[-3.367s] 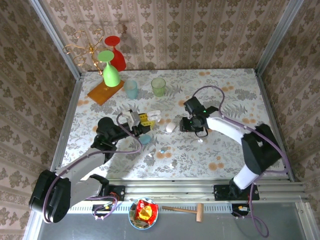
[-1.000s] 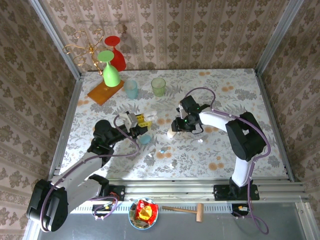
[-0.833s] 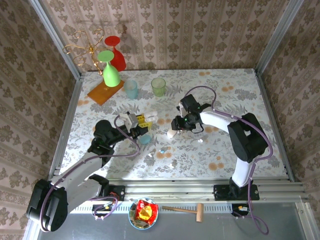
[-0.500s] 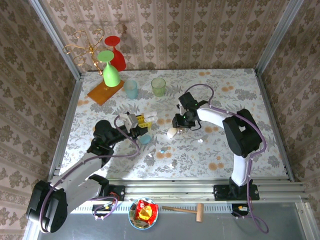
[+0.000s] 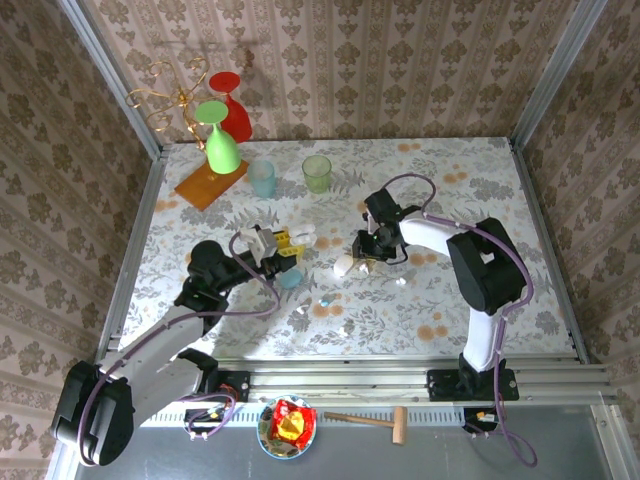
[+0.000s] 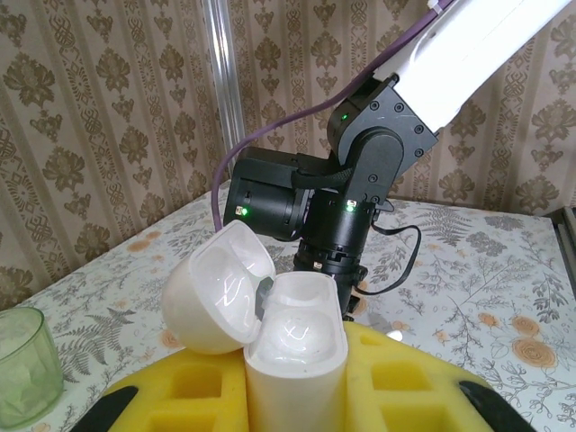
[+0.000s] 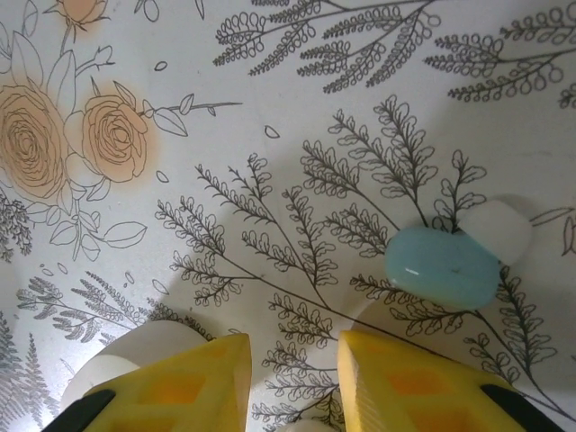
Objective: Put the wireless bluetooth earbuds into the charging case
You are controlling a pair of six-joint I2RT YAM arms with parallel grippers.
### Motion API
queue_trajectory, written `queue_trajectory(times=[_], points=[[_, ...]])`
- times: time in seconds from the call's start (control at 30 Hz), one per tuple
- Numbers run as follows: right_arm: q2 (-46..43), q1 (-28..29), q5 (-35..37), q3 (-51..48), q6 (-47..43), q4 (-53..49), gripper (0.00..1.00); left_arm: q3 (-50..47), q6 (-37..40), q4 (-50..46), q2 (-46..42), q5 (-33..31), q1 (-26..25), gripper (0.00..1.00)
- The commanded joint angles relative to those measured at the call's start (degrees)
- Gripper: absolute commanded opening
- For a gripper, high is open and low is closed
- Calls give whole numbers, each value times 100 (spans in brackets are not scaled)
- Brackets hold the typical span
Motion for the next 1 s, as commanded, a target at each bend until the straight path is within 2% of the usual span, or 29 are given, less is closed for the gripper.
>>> queue_trajectory(times=[0.0, 0.27, 0.5, 0.7, 0.8, 0.97], points=[[-219, 88, -265, -282, 222, -184, 32, 182, 116, 68, -9, -1, -31, 0], [-505, 159, 256, -370, 154, -601, 38, 90, 104, 258, 74, -5, -29, 0], [-187, 159, 353, -36, 264, -1110, 34, 44, 77, 451, 178, 6, -27, 0], [8, 159, 345, 40, 360, -1137, 29, -2, 85, 467, 169, -9, -14, 0], [-14, 162, 336, 19, 374, -1105, 25, -8, 94, 470, 159, 7, -5, 0], [-198, 159, 396, -28, 321, -1055, 24, 8, 86, 479, 186, 14, -5, 0]])
